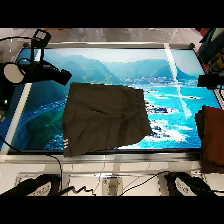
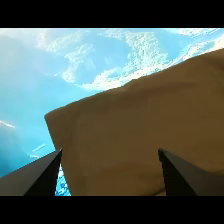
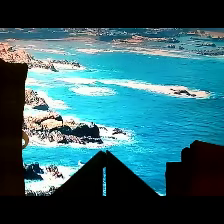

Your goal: Fold the clothes and pants, and hang the long-sleeved shirts on hangers.

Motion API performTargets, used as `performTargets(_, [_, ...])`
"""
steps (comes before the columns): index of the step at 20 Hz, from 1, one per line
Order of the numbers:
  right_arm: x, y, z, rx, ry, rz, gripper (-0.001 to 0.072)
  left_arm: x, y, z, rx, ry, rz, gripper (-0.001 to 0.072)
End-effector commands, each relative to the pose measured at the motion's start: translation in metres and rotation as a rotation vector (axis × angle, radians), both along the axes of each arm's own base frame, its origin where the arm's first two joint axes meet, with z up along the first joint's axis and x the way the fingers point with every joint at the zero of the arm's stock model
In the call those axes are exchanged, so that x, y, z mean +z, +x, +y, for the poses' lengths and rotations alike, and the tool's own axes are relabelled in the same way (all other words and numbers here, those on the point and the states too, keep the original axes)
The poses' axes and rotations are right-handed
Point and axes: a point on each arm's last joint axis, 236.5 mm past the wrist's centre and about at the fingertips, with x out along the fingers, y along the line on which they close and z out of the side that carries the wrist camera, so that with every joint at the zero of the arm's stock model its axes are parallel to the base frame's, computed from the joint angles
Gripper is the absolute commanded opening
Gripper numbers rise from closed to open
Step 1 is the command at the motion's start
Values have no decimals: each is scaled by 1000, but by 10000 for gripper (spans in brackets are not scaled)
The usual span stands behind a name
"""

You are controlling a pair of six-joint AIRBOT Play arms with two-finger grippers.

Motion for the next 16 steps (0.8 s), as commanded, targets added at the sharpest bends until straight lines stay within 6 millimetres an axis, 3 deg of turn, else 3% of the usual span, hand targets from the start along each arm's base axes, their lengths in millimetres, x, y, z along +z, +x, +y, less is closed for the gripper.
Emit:
performTargets(1, [0, 0, 0, 1, 0, -1, 22, 0, 0, 0, 1, 1, -1, 703])
performTargets(7, [2, 2, 0, 5, -6, -10, 22, 0, 0, 0, 1, 1, -1, 703])
performTargets(16, [30, 27, 3, 24, -8, -168, 22, 0, 0, 0, 1, 1, -1, 703])
